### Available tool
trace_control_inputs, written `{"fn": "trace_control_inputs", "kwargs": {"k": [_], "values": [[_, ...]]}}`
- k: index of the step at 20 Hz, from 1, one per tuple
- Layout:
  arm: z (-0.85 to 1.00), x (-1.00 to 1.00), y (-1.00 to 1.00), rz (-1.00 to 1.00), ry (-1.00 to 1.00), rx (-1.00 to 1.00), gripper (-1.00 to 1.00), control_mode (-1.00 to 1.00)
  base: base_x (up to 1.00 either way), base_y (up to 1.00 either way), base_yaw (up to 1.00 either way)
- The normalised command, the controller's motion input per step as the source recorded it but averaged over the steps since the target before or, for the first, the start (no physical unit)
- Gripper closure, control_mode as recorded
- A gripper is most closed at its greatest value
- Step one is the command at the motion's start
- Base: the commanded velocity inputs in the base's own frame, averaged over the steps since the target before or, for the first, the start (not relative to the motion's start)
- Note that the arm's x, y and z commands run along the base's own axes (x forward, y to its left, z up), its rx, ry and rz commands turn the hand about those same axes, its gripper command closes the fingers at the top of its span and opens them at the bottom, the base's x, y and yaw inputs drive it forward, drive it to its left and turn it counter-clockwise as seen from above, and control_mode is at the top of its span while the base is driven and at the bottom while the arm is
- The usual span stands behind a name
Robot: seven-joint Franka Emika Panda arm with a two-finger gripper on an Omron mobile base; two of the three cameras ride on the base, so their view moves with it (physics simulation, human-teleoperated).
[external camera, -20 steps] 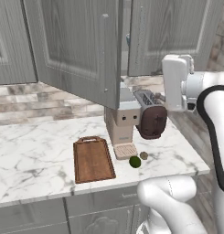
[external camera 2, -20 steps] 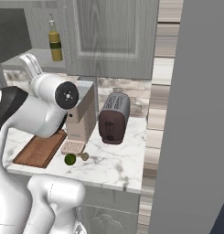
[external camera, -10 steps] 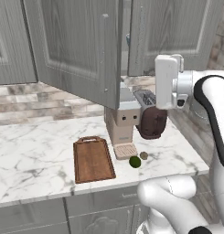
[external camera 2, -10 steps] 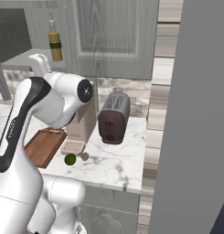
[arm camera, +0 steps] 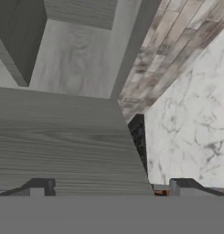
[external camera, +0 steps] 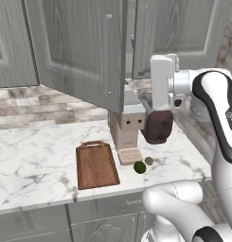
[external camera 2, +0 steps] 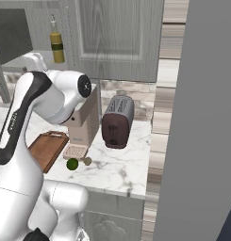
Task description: Open the cabinet. Place the bowl and condiment on the counter. Then place the lime and garlic on the cutting board.
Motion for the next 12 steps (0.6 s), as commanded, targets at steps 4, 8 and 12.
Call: {"fn": "trace_control_inputs", "kwargs": {"k": [4,8,12], "values": [[0.00,0.00,0.29,0.07,0.00,0.00,-1.00,-1.00,0.00,0.00,0.00],[0.00,0.06,0.30,0.05,0.00,0.00,-1.00,-1.00,0.00,0.00,0.00],[0.00,0.12,0.23,0.08,0.00,0.00,-1.00,-1.00,0.00,0.00,0.00]]}}
